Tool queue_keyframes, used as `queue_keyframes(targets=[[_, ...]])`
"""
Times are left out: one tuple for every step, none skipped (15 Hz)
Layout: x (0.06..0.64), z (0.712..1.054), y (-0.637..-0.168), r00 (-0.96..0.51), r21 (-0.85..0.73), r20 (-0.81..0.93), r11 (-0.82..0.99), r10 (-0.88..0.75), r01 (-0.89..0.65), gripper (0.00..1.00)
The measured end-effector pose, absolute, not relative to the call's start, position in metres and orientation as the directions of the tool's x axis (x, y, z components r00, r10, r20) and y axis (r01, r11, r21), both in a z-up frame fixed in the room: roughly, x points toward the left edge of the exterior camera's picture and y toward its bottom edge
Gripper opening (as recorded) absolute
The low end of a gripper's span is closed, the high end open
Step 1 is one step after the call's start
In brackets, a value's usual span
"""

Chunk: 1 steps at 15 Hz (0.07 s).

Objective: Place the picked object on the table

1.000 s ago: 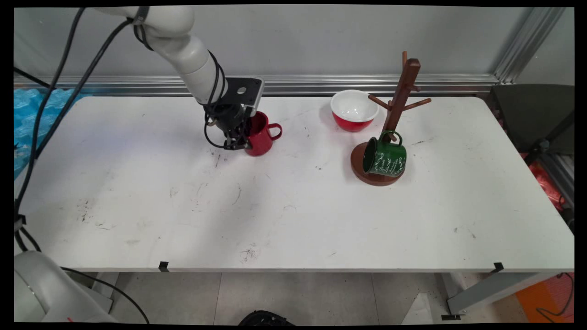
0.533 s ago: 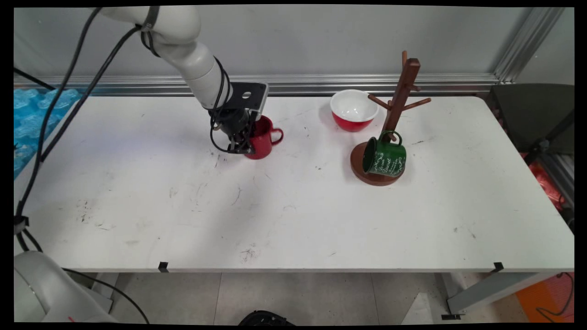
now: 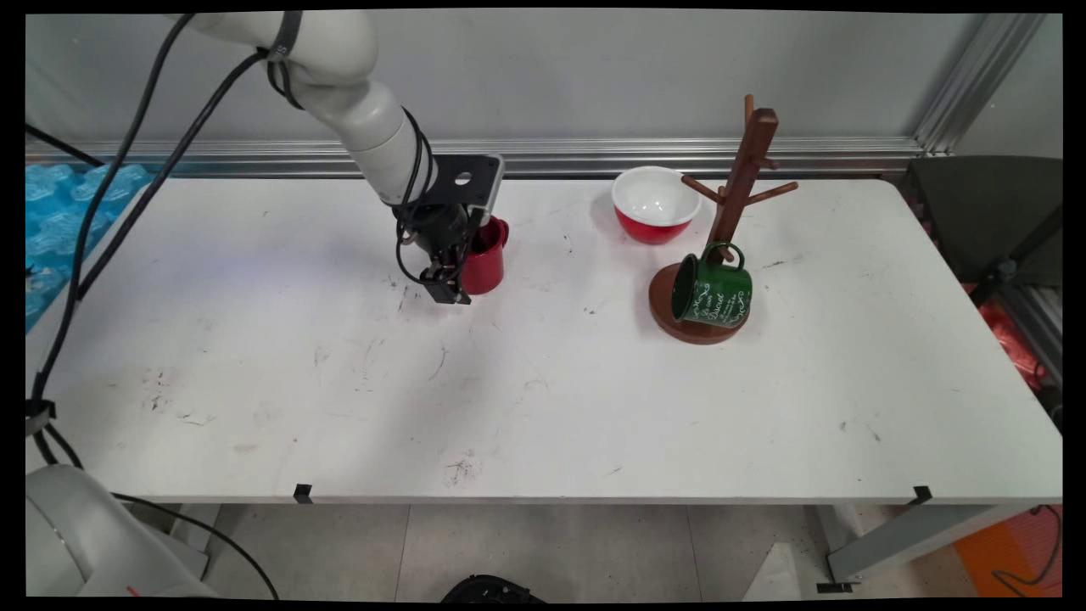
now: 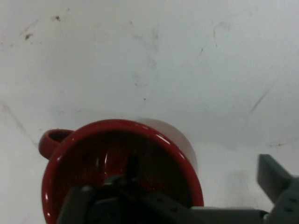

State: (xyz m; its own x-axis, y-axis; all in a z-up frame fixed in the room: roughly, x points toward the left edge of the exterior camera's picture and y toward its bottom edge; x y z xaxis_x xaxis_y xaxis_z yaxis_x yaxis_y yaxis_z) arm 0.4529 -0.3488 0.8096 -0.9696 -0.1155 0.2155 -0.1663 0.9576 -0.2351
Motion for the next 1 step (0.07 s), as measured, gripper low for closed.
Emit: queue_keyframes(targets=[[0.4513, 0.8106, -0.3498, -0.969, -0.237, 0.218, 0.957, -0.112, -0.164, 1.00]])
